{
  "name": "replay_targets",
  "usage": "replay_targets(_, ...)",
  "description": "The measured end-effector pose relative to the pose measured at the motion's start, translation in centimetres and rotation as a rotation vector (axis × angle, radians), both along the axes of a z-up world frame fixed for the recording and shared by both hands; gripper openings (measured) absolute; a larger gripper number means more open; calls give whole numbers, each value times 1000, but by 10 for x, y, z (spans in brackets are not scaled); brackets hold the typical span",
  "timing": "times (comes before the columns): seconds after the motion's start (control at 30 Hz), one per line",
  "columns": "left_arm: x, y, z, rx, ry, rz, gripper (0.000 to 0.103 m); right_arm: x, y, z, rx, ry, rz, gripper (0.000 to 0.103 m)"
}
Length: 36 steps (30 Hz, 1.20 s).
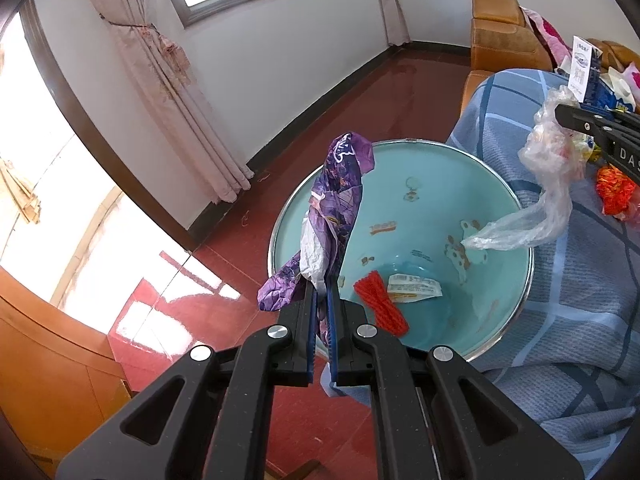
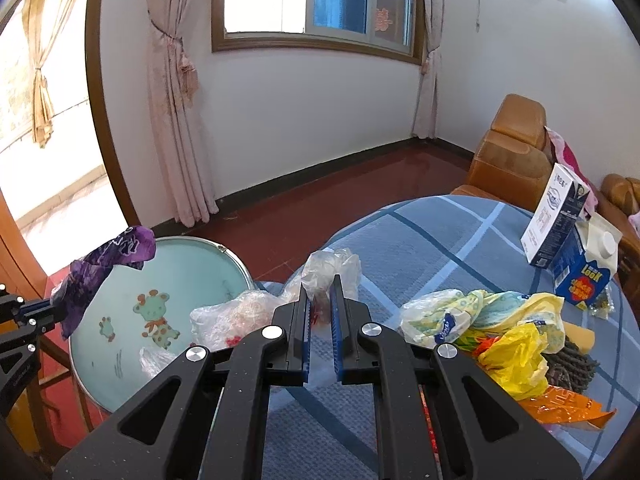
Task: Collect trash
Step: 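Hold the purple wrapper over the bucket with the left tool while the right brings the clear bag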
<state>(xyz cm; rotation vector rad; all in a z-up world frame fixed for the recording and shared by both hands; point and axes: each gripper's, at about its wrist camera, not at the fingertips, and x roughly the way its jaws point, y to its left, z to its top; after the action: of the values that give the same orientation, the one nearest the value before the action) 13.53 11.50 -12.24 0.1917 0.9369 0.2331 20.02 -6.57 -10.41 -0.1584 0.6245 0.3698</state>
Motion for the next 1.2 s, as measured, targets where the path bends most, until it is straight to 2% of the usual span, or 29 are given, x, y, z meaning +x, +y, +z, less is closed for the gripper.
replay_targets(0.5,0,0,-1,-1,5,0,5,-5,15,-3,-49,-26,29,9)
replay_targets(1.2,0,-3,-1,-13,6,-21,5,-7,25,-6,-67,-22,59,9)
